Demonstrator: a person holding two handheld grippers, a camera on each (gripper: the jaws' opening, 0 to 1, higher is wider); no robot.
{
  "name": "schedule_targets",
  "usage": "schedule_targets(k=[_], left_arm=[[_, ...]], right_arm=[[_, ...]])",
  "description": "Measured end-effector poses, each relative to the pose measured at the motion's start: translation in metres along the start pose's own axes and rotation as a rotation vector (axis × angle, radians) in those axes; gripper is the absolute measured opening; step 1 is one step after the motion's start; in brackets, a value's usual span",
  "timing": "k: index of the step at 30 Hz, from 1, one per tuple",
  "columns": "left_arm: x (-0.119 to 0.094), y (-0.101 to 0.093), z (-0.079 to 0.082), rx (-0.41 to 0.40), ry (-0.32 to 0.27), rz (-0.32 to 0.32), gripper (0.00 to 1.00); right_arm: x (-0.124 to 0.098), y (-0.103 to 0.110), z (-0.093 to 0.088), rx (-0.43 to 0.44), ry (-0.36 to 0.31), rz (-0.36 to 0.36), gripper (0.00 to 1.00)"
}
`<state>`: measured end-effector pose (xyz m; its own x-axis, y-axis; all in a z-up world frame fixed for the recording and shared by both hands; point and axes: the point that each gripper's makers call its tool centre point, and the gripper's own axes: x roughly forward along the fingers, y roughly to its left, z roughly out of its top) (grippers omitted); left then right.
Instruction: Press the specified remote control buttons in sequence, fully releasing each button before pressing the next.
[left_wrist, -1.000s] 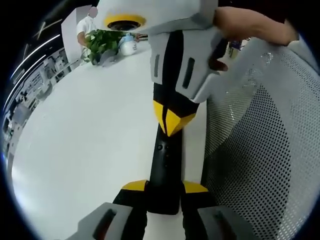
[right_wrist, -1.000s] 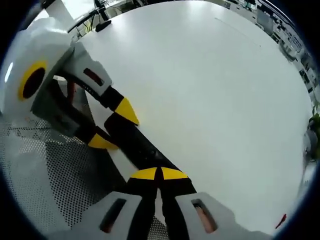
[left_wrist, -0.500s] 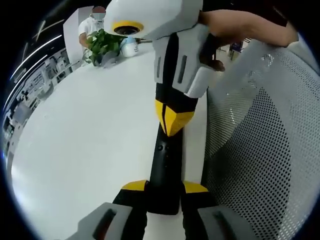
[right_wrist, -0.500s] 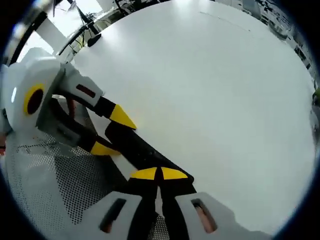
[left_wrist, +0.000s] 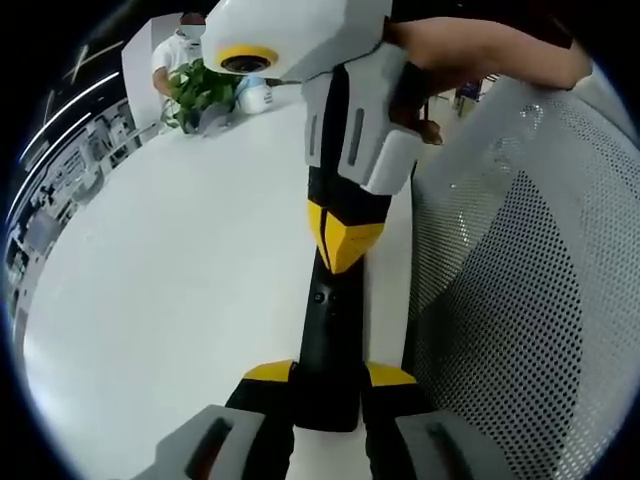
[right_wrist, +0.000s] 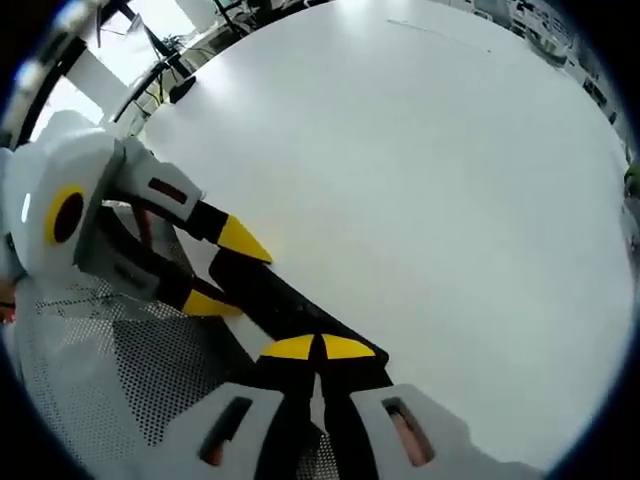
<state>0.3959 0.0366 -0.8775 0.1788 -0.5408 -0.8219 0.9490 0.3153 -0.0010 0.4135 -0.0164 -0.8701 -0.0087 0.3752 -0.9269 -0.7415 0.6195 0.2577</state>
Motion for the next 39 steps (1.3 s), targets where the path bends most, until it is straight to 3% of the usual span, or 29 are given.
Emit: schedule_targets(k=[9,18,22,25,39], left_arm=[[0.000,0.000,-0.001,0.006,0.012,0.001,0.25],[0.000,-0.003,0.000,0.028,0.020,-0.013,0.24],[0.002,-0.008,0.003,0.050,0.013,-0.028,0.24],[0.004,-0.011,0.006,0.064,0.009,-0.038,0.24],[0.005,-0.012,0.008,0.070,0.004,-0.044,0.24]], right_arm=[[0.000,0.001,0.000,-0.004,0.009,0.002,0.00],[-0.002,0.000,-0.001,0.068,0.011,0.032,0.00],[-0.005,-0.005,0.004,0.066,-0.016,0.003,0.00],[-0.005,0.002,0.009,0.094,-0.038,0.048,0.00],[0.001,0.008,0.006,0.020,-0.001,0.046,0.00]])
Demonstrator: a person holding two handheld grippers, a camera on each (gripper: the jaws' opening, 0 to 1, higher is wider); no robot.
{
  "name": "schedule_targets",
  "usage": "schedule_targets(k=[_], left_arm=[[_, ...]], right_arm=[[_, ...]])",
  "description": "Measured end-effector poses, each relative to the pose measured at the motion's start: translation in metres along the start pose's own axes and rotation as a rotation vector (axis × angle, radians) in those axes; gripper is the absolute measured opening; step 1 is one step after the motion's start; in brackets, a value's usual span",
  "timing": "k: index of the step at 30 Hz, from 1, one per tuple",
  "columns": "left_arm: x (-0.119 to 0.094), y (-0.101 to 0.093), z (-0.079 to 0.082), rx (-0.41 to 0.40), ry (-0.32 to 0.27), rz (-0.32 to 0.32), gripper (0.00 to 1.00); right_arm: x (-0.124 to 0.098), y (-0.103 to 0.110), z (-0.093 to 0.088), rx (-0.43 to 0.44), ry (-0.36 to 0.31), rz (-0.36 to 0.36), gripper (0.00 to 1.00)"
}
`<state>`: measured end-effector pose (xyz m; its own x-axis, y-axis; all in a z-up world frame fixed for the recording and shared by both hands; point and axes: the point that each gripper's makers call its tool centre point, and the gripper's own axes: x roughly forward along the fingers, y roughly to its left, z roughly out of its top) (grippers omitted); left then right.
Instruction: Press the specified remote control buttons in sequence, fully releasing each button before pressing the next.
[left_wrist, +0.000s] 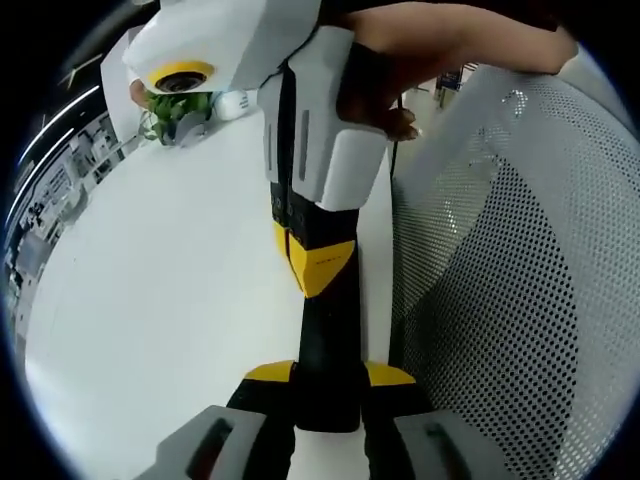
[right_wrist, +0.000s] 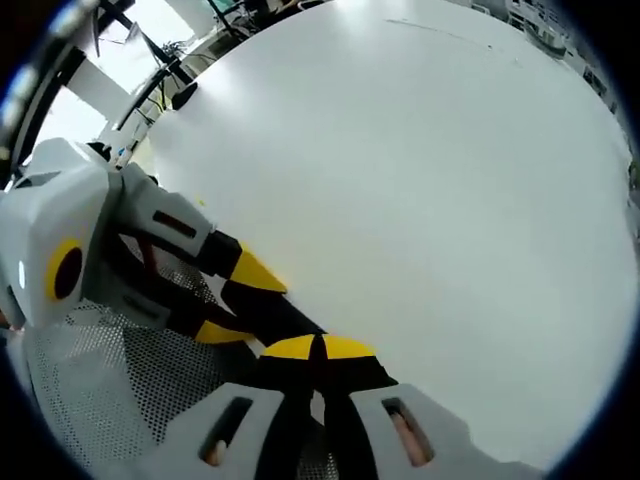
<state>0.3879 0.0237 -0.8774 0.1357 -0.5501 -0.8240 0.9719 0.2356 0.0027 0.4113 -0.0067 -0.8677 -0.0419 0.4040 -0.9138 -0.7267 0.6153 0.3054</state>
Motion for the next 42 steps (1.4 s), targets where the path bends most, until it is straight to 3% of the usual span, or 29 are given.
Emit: schedule_targets(k=[27,42], left_arm=[[0.0010,0.0006,0.0014,-0.013,0.009,-0.002,0.23],[0.0014,0.0007,0.0008,-0.019,0.012,-0.001,0.23]], right_arm=[[0.0067,-0.0018,0.0030,-0.098,0.009,-0.064,0.00],[0.0066,-0.0036,0.0032,-0.057,0.009,-0.054,0.00]])
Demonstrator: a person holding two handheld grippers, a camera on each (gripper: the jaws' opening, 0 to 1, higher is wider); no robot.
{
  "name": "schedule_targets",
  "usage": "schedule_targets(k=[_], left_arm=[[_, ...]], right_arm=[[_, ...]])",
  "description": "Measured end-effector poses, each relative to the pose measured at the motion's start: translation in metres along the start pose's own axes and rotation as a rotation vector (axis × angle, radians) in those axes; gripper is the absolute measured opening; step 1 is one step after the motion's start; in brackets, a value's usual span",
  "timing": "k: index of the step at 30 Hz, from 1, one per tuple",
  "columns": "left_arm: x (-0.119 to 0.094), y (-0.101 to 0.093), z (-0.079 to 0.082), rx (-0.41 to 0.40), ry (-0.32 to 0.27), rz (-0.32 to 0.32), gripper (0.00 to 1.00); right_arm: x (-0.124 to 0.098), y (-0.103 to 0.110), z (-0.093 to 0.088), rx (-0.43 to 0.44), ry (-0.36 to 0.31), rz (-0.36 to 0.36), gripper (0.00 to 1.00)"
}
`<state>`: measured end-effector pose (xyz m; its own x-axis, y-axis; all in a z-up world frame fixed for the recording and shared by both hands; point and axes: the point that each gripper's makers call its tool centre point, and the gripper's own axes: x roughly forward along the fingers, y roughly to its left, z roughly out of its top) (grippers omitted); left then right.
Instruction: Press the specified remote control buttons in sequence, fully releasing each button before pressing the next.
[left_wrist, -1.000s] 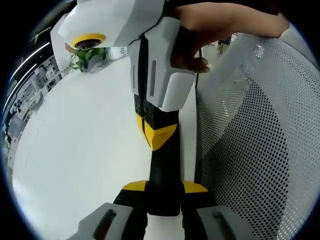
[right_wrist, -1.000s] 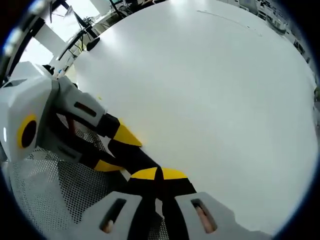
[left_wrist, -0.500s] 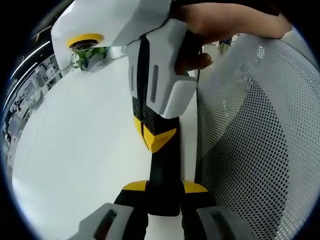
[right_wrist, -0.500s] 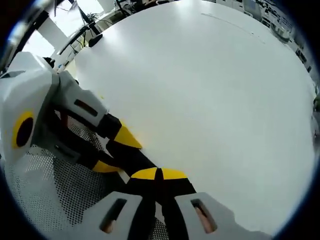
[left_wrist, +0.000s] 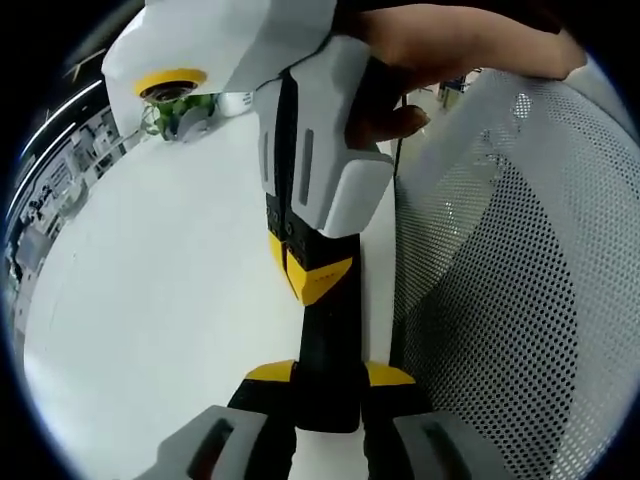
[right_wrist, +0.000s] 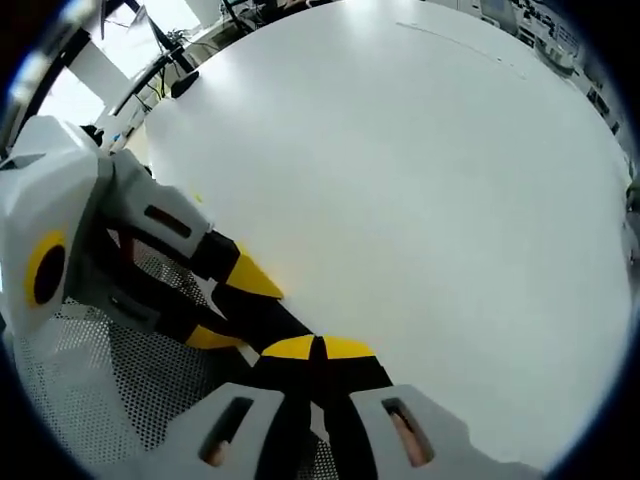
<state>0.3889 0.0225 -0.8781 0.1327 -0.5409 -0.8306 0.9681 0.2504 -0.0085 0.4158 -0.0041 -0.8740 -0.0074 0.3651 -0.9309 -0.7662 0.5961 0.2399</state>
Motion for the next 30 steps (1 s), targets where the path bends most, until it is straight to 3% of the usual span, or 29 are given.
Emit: schedule_targets(k=[30], left_arm=[[0.0007,0.0012,0.0013,0.002,-0.004,0.002,0.23]], right_arm=[[-0.0003,0.0002,-0.0009,-0.045,0.007,-0.020,0.00]])
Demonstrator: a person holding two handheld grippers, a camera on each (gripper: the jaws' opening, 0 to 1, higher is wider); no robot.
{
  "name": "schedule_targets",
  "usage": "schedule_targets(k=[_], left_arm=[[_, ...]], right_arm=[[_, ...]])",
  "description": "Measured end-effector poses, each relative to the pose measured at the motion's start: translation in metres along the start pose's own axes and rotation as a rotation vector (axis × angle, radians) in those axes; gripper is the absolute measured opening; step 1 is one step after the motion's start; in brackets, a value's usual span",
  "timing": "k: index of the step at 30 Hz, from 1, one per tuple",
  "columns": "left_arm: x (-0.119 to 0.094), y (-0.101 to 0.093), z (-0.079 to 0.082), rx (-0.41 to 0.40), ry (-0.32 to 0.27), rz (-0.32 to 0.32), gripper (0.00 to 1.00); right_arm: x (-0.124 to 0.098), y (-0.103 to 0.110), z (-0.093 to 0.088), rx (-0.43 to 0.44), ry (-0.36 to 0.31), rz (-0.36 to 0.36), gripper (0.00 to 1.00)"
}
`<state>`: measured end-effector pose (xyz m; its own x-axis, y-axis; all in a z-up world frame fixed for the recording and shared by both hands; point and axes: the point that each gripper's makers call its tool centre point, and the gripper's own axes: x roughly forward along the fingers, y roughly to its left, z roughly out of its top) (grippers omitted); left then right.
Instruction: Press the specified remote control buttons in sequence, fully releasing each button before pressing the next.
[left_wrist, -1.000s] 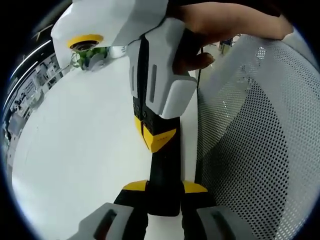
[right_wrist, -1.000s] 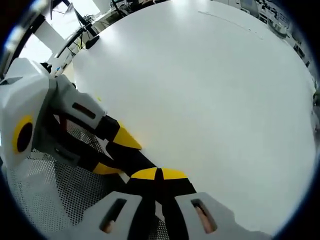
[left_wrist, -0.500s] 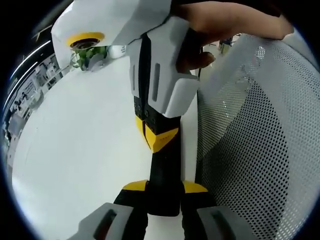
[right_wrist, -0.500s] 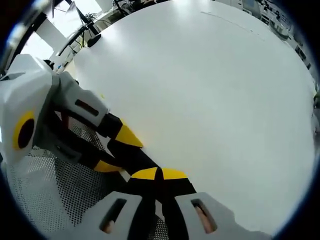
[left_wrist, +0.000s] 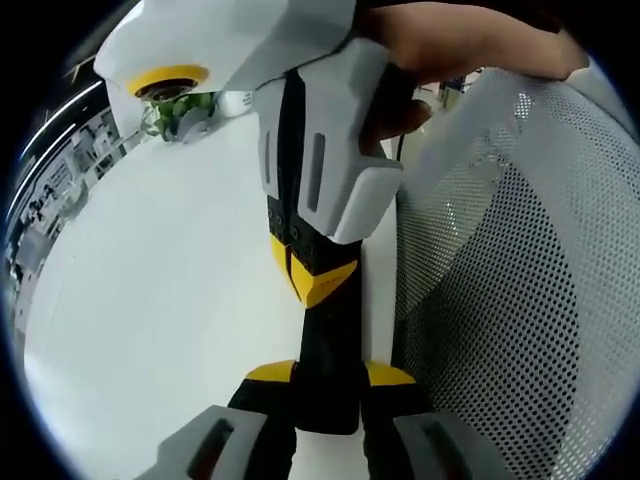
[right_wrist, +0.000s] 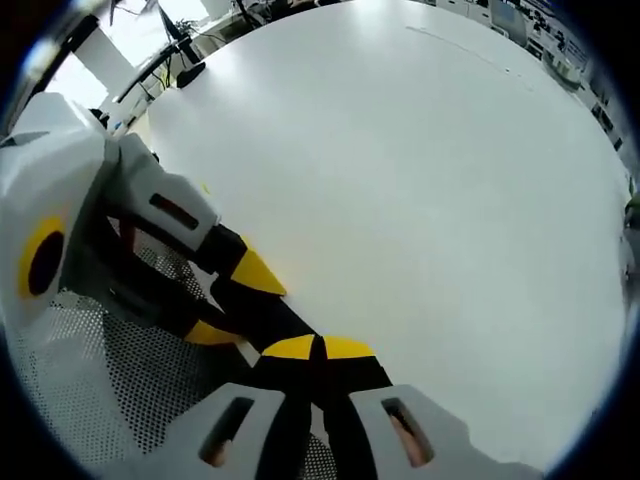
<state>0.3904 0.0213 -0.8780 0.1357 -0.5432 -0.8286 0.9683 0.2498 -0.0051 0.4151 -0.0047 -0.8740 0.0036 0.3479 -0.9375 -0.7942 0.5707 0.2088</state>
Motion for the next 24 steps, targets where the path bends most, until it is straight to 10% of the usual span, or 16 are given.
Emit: schedule_targets(k=[24], left_arm=[[0.0005,0.0000,0.0004,-0.012,-0.004,0.011,0.24]], right_arm=[[-0.0071,0.0064,-0.0089,0.083,0.018,0.058,0.00]])
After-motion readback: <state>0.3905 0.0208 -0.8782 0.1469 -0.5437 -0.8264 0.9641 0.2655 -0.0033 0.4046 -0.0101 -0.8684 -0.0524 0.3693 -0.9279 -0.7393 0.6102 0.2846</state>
